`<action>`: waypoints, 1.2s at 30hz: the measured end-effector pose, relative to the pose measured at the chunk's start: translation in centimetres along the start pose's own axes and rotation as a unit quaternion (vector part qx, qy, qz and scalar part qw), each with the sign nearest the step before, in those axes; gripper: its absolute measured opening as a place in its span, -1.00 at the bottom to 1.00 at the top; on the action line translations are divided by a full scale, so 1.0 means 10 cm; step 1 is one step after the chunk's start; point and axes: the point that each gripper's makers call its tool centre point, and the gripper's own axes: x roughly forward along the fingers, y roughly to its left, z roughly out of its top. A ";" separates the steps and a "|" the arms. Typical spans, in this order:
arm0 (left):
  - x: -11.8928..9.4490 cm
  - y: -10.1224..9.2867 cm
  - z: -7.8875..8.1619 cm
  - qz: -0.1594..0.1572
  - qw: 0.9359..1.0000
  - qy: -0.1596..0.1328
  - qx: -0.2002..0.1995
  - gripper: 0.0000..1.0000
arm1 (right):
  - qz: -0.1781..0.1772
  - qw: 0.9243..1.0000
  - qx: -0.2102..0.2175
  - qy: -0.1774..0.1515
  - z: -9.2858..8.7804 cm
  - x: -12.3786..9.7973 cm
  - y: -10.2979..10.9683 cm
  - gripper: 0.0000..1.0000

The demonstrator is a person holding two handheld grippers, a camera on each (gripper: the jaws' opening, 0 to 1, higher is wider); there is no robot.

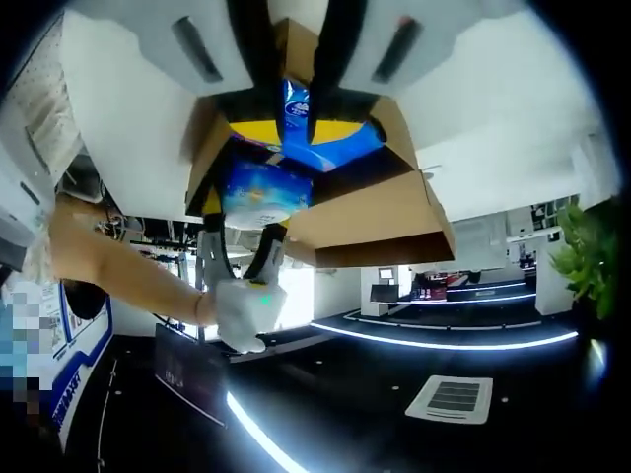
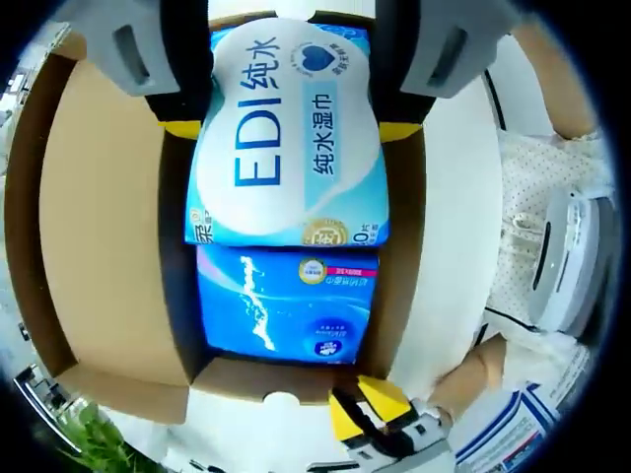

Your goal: Operate the shoe box by opening the lid, removing the specified soft item, and placing it in the target area until the item is outside and the box remains undamaged.

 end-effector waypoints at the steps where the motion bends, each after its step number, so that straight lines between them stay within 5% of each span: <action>1: 0.00 0.00 0.00 0.000 1.000 0.000 -0.001 -0.82 | -0.003 1.000 0.000 0.000 0.00 -0.04 0.00 0.26; 13: 0.00 0.01 0.00 -0.001 1.000 0.000 -0.001 -0.82 | -0.032 0.999 0.008 0.007 -0.08 -0.45 -0.01 0.23; 15: 0.00 0.01 0.01 -0.001 1.000 -0.001 -0.001 -0.82 | -0.042 0.999 0.019 0.016 -0.22 -0.58 -0.02 0.23; 24: 0.01 0.01 0.01 -0.002 1.000 -0.002 -0.005 -0.82 | -0.042 0.997 0.049 0.049 -0.68 -0.51 0.07 0.22; 36: 0.02 -0.02 0.01 -0.005 1.000 -0.006 -0.009 -0.83 | -0.028 0.997 0.055 0.045 -0.77 -0.46 0.04 0.24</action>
